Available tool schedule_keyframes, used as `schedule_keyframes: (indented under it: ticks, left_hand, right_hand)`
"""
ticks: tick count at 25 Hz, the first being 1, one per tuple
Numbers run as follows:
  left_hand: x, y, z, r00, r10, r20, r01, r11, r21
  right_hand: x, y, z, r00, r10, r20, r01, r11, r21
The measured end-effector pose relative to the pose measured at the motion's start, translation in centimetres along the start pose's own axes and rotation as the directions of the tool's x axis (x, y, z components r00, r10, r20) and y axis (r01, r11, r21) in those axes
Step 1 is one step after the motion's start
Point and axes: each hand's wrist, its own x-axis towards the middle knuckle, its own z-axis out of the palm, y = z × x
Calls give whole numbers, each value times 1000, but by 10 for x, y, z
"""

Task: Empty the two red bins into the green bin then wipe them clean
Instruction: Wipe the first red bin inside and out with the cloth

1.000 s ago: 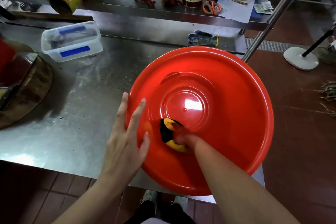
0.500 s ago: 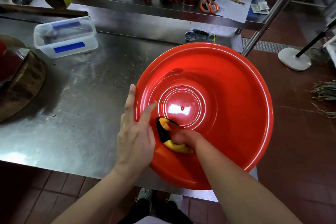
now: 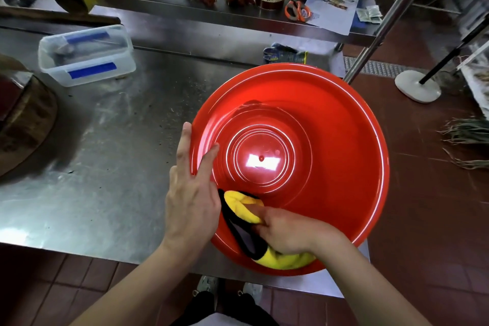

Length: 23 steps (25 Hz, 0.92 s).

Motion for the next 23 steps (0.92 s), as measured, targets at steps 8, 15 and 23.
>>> schedule_keyframes:
  ticks: [8,15,23]
  left_hand:
    - [-4,4,1,1000,-6,14,5,997,72]
    - [-4,21,6,999,37,29,-40,994,104]
    - [-5,28,5,997,31,69,-43,982,186]
  right_hand:
    - [17,15,22,996,88,12,-87,996,-30]
    - [79,43,17,963,268,-20,-268,956,-117]
    - [115,70,18,958,283,-55,-277,956,96]
